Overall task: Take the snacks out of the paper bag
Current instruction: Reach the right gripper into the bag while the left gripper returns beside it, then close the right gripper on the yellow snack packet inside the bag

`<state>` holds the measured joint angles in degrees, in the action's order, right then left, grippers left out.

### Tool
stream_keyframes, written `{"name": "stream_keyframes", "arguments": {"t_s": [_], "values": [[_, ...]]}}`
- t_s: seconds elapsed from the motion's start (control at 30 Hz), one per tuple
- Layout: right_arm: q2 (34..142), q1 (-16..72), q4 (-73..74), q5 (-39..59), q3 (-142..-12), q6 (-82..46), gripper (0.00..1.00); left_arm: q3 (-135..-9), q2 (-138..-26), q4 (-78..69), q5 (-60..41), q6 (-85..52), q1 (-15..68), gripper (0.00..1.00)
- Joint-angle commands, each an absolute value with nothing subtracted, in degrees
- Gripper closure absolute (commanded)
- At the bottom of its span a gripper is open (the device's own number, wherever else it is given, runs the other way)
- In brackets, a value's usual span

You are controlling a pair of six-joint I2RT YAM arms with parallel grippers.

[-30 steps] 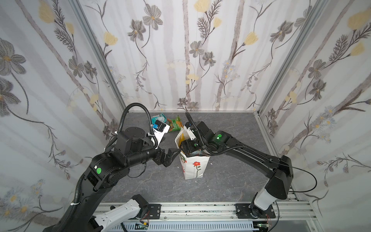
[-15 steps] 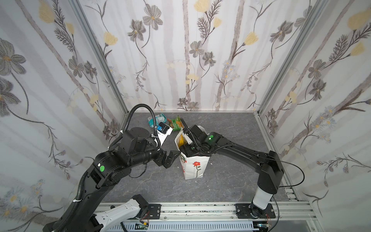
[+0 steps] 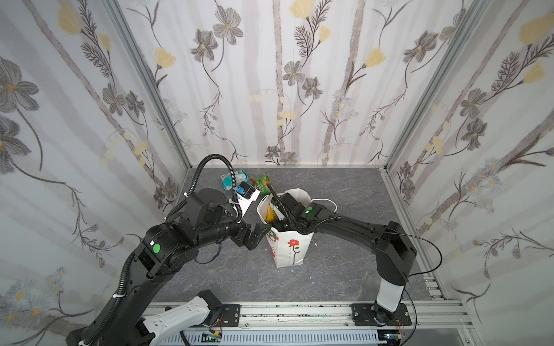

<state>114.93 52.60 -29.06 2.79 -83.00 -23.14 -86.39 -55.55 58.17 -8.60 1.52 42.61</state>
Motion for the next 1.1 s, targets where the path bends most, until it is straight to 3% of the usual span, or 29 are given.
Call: {"name": "stream_keyframes", "arguments": {"t_s": [0.0,0.2,0.4,0.67,1.07], "values": [[115.6,52.5,-29.6,2.0,-81.6,-24.2,0.3,-86.3,-55.6,56.3,-8.8,2.1,42.7,0.0],[115.2,52.6,-28.8,2.3,-81.1,-24.3,0.65,-85.4,-55.4,56.1,-8.9,1.9,42.7,0.0],[113.6,52.6,-28.2,1.8,-81.0,-24.4,0.91,-85.1,-54.9,55.9,-8.4,1.8,42.7,0.0],[111.2,52.6,-28.2,1.6,-81.1,-24.5,0.98,-84.6,-54.8,55.6,-8.1,1.5,42.7,0.0],[107.6,52.6,-28.2,0.5,-81.7,-24.5,1.0,-84.4,-54.7,55.3,-8.1,1.1,42.7,0.0]]}}
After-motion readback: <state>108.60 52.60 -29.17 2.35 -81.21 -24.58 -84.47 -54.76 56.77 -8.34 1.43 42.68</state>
